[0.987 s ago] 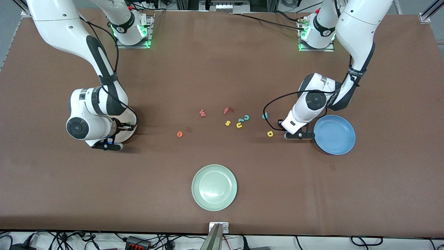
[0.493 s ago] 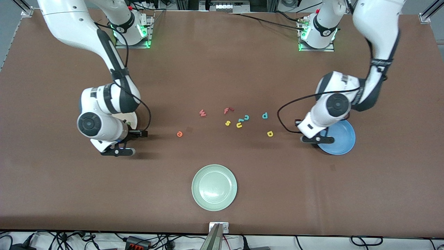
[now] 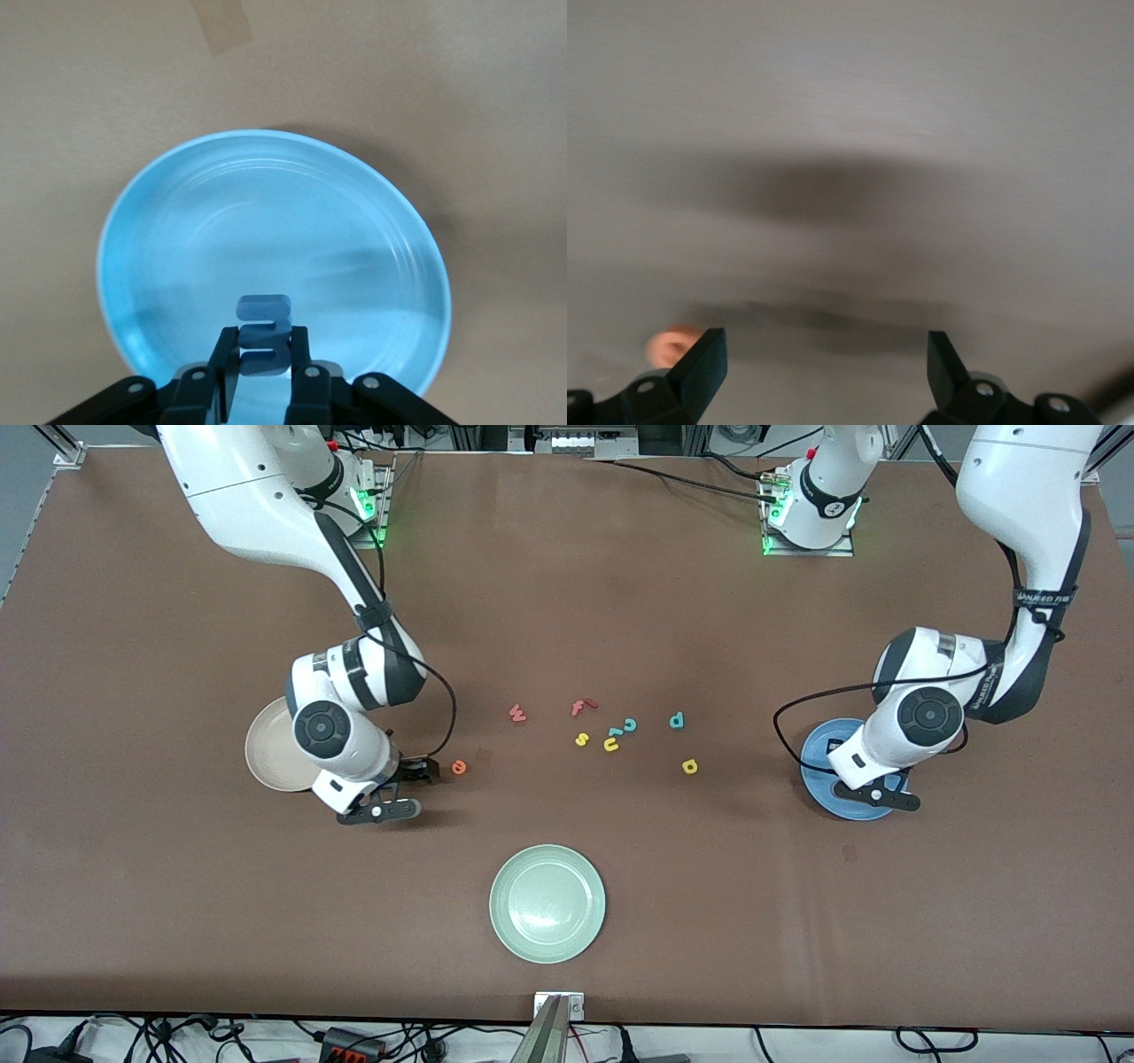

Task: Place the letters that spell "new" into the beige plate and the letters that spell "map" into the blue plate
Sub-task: 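Drop the green n on the beige plate while the left gripper drops m, then grasp the orange e with the right gripper while the left gripper grasps teal p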

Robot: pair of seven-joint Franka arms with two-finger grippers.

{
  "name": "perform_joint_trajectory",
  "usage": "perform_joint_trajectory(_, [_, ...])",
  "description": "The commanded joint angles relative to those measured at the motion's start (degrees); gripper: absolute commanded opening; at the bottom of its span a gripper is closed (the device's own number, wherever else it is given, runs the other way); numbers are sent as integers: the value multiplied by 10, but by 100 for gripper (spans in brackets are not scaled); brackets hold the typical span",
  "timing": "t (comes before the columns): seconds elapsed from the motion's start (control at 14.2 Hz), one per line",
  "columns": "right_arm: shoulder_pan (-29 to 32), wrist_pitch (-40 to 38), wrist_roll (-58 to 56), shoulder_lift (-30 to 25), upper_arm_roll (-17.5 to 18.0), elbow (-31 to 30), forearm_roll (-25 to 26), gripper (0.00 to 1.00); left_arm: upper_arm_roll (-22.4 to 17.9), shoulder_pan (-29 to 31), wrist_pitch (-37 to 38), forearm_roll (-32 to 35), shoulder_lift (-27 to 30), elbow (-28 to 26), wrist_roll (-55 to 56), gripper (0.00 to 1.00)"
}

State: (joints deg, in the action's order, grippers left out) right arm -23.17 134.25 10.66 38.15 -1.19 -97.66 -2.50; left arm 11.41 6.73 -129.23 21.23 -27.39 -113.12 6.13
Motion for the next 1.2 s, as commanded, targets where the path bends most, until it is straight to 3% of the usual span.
perform_joint_trajectory(0.0, [-31, 26, 30, 14, 11, 28, -27, 96, 24, 8, -1, 14, 7, -3, 19, 100])
perform_joint_trajectory(0.14, [-42, 27, 64, 35, 11, 46, -41, 90, 57, 11, 20, 12, 20, 0, 30, 100])
perform_joint_trajectory(0.28, [-54, 28, 85, 47, 11, 46, -39, 83, 99, 11, 30, -43, 30, 4, 74, 100])
perform_joint_trajectory(0.56, [-58, 23, 139, 48, 11, 45, -40, 73, 203, -1, 25, -65, 16, 2, 236, 100])
perform_joint_trajectory(0.92, [-52, 11, 143, 47, 7, 42, -38, 73, 210, -60, -43, -57, -31, -17, 366, 98])
perform_joint_trajectory(1.13, [-51, 5, 144, 47, 7, 39, -38, 73, 207, -63, -64, -13, -53, -24, 374, 77])
